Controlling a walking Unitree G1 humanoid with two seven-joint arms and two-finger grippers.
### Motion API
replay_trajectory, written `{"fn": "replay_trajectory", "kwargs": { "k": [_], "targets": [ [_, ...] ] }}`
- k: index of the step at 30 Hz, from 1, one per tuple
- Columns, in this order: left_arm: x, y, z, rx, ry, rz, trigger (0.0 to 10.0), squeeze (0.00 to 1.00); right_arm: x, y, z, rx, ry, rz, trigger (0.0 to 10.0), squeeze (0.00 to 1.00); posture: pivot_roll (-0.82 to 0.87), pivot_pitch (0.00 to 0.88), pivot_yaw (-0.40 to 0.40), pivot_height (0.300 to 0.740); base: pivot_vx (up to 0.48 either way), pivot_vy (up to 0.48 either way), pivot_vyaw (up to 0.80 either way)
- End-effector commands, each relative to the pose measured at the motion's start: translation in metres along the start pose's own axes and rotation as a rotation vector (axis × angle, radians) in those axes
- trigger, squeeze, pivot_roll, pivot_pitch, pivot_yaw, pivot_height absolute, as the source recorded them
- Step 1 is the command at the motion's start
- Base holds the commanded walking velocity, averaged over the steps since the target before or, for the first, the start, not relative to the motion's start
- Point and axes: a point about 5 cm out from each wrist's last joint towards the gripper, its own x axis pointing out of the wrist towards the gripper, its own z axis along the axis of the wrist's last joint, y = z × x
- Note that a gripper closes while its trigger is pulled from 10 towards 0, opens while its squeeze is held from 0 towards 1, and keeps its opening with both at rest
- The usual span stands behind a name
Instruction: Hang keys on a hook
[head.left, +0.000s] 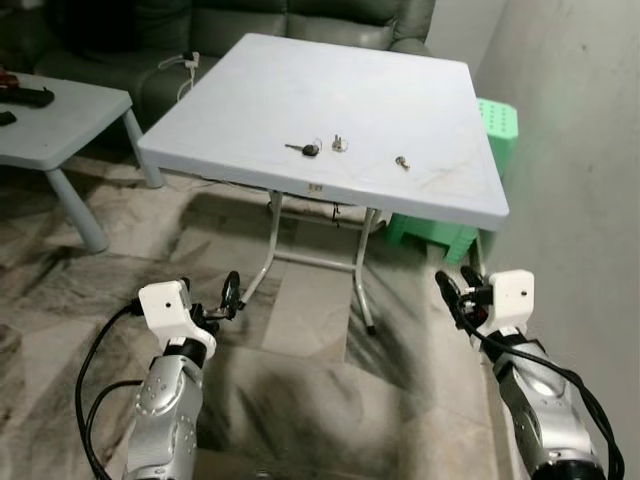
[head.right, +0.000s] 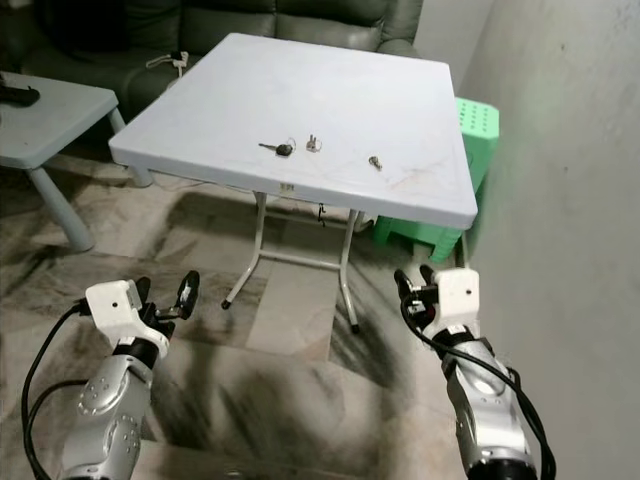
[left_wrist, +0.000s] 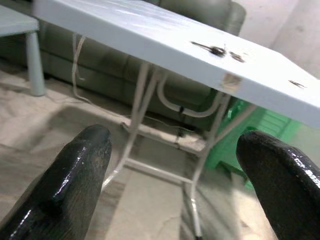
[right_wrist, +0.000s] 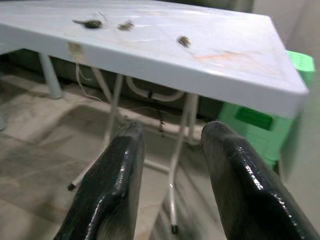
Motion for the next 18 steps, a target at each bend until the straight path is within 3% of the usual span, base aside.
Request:
{"fn": "replay_trajectory", "kwargs": {
  "k": [1, 18],
  "targets": [
    [-0.0002, -0.0018, -0.0019, 0.016, 0.014, -0.007, 10.0, 0.0, -0.0015, -0.0048, 0.0005, -0.004, 0.005, -0.021, 10.0, 0.0, -0.01, 0.093, -0.083, 0.74, 0.0, 0.0, 0.0],
    [0.0015, -0.0033, -0.0014, 0.008, 0.006, -0.019, 10.0, 0.0, -0.0024, -0.0054, -0.0007, -0.011, 0.017, -0.029, 10.0, 0.0, -0.01, 0.089, -0.077, 0.74, 0.0, 0.029, 0.0]
  ]
}}
